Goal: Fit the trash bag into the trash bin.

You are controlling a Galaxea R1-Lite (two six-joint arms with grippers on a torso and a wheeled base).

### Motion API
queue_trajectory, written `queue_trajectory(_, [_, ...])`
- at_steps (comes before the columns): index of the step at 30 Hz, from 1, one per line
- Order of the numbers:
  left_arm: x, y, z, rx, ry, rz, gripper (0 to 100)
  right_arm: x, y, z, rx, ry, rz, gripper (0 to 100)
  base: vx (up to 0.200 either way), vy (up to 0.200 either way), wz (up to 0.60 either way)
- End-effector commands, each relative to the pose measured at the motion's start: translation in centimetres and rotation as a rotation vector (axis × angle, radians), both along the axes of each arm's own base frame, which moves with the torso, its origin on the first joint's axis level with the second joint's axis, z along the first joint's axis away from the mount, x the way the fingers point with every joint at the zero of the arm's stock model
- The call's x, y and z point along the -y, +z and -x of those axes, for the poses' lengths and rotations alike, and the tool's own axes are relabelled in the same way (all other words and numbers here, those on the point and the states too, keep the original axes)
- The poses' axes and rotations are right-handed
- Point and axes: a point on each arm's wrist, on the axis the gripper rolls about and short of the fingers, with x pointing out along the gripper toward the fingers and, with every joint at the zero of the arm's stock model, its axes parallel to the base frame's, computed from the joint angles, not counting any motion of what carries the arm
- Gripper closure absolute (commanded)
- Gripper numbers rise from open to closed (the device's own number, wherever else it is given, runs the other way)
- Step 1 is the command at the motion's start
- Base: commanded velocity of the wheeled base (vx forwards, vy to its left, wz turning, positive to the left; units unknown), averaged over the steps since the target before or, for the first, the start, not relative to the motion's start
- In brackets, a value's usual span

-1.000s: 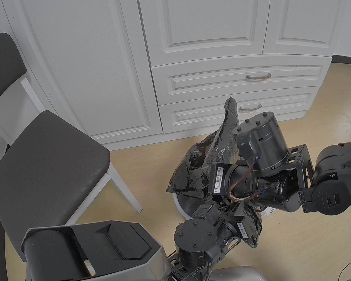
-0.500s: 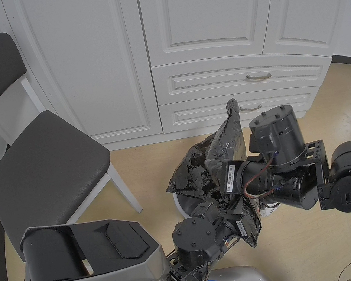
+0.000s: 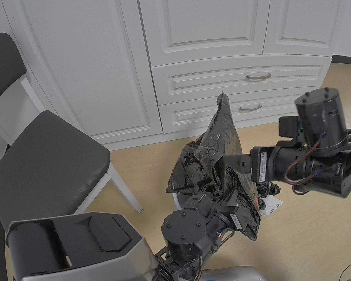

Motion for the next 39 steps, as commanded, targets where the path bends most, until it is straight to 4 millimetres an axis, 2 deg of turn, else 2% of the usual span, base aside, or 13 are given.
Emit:
queue_trajectory(1, [-1.1, 2.5, 0.1, 0.043, 0.006, 0.031, 100, 2.5, 2.3, 1.7, 0.073, -0.013, -0.026, 0, 0.0, 0.0, 0.0])
queue_trajectory(8, [-3.8, 5.3, 0.7, 0.109, -0.17, 0.013, 100, 4.8, 3.5, 2.7, 0.139, -0.037, -0.004, 0, 0.0, 0.0, 0.0])
queue_trajectory(10, [-5.4, 6.2, 0.9, 0.158, -0.278, -0.018, 100, 5.5, 3.7, 2.8, 0.153, -0.054, 0.007, 0, 0.0, 0.0, 0.0])
queue_trajectory(13, [-6.4, 7.1, 1.4, 0.21, -0.417, -0.038, 100, 5.7, 3.8, 2.9, 0.165, -0.049, 0.02, 0, 0.0, 0.0, 0.0])
queue_trajectory(18, [-6.5, 7.4, 1.7, 0.263, -0.492, -0.058, 100, 5.8, 3.4, 2.9, 0.16, -0.034, 0.046, 0, 0.0, 0.0, 0.0])
queue_trajectory(28, [-5.0, 8.9, 0.1, 0.379, -0.592, -0.022, 100, 8.7, 3.7, 3.0, 0.199, -0.058, 0.084, 0, 0.0, 0.0, 0.0])
queue_trajectory(29, [-5.0, 9.0, 0.0, 0.386, -0.598, -0.019, 100, 8.8, 3.7, 3.0, 0.201, -0.061, 0.084, 100, 0.0, 0.0, 0.0])
queue_trajectory(33, [-4.5, 8.7, -0.9, 0.4, -0.655, -0.016, 100, 9.1, 4.0, 2.8, 0.208, -0.078, 0.082, 100, 0.0, 0.0, 0.0])
queue_trajectory(39, [-5.0, 8.2, -1.3, 0.39, -0.647, -0.028, 100, 9.6, 4.0, 2.5, 0.207, -0.107, 0.087, 100, 0.0, 0.0, 0.0])
